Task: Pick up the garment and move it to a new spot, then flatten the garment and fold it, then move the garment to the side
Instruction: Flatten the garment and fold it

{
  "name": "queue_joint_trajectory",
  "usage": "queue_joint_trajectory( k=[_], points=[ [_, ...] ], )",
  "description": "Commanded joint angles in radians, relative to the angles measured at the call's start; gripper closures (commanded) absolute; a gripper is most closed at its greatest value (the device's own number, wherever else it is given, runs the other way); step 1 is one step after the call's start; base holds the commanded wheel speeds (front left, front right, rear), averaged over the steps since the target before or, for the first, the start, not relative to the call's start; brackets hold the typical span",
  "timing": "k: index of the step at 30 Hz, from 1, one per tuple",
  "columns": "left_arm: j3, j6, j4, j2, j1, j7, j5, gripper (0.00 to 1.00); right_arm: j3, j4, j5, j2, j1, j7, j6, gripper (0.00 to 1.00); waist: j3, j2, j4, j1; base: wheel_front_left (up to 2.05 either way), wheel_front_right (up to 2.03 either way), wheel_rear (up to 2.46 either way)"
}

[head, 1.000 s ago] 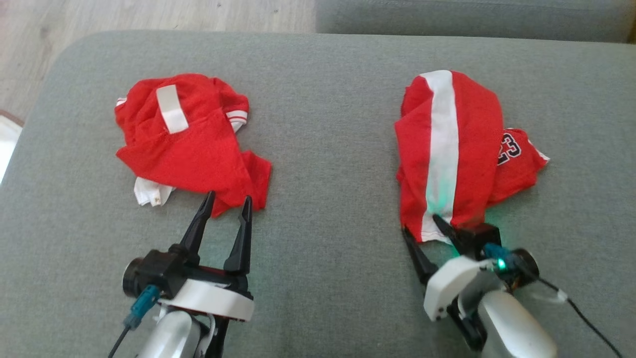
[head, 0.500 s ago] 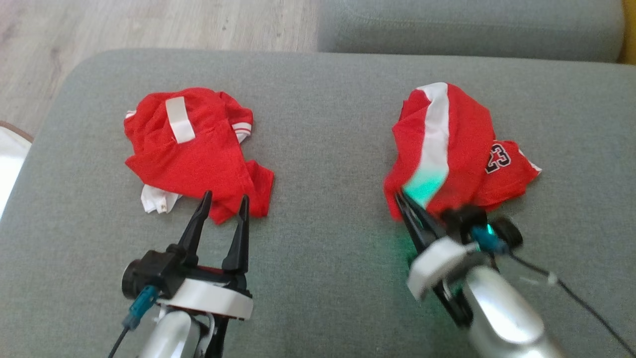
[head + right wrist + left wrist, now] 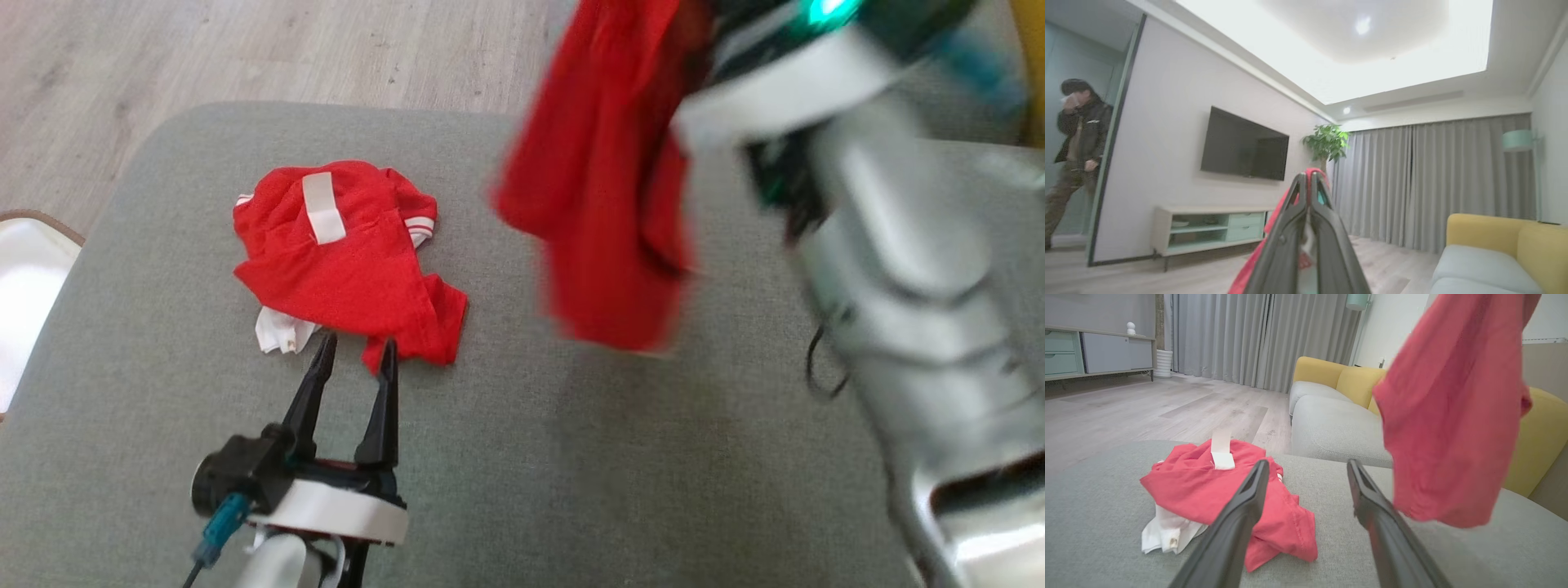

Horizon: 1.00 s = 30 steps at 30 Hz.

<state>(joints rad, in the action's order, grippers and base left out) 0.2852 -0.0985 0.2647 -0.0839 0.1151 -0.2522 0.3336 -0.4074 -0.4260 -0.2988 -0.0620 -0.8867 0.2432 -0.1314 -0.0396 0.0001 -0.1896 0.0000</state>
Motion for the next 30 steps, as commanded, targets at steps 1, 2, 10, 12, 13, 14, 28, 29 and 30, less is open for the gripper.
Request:
queue_joint_trajectory(
  k=[1, 2, 10, 12, 13, 14, 28, 29, 30],
  points=[
    [-0.044, -0.004, -0.036, 0.003, 0.016, -0.01, -0.006, 0.0, 0.053, 0.009, 0.011, 0.012, -0.058, 0.001, 0.001, 1.0, -0.001, -0.0001, 0.002, 0.0, 0.0, 0.0, 0.0],
    [-0.047, -0.005, -0.038, 0.004, 0.013, -0.01, -0.007, 0.0, 0.089, -0.005, 0.026, 0.012, -0.071, -0.011, 0.001, 1.0, -0.003, -0.0001, 0.004, 0.0, 0.0, 0.0, 0.0],
    [-0.045, -0.011, -0.047, 0.015, 0.018, -0.01, -0.018, 0.0, 0.337, -0.063, 0.114, -0.109, 0.082, -0.185, 0.001, 1.0, -0.037, -0.0001, 0.027, 0.0, 0.0, 0.0, 0.0],
    [-0.045, -0.012, -0.047, 0.016, 0.021, -0.01, -0.019, 0.0, 0.37, -0.074, 0.127, -0.125, 0.116, -0.207, 0.001, 1.0, -0.042, -0.0001, 0.03, 0.0, 0.0, 0.0, 0.0],
    [-0.046, -0.013, -0.047, 0.016, 0.024, -0.01, -0.019, 0.0, 0.401, -0.088, 0.143, -0.14, 0.148, -0.226, 0.001, 1.0, -0.048, -0.0001, 0.034, 0.0, 0.0, 0.0, 0.0],
    [-0.046, -0.014, -0.048, 0.017, 0.028, -0.01, -0.02, 0.0, 0.428, -0.107, 0.165, -0.156, 0.177, -0.244, 0.001, 1.0, -0.055, -0.0001, 0.037, 0.0, 0.0, 0.0, 0.0],
    [-0.051, -0.025, -0.046, 0.023, 0.064, -0.01, -0.034, 0.0, 0.484, -0.173, 0.35, -0.09, 0.264, -0.127, 0.001, 0.0, -0.068, -0.0001, 0.086, 0.0, 0.0, 0.0, 0.0],
    [-0.053, -0.025, -0.048, 0.023, 0.063, -0.01, -0.034, 0.0, 0.461, -0.157, 0.342, -0.076, 0.278, -0.103, 0.001, 0.0, -0.062, -0.0001, 0.09, 0.0, 0.0, 0.0, 0.0],
    [-0.055, -0.026, -0.051, 0.023, 0.063, -0.01, -0.033, 0.0, 0.436, -0.139, 0.33, -0.064, 0.296, -0.082, 0.001, 0.0, -0.058, -0.0001, 0.094, 0.0, 0.0, 0.0, 0.0]
  ],
)
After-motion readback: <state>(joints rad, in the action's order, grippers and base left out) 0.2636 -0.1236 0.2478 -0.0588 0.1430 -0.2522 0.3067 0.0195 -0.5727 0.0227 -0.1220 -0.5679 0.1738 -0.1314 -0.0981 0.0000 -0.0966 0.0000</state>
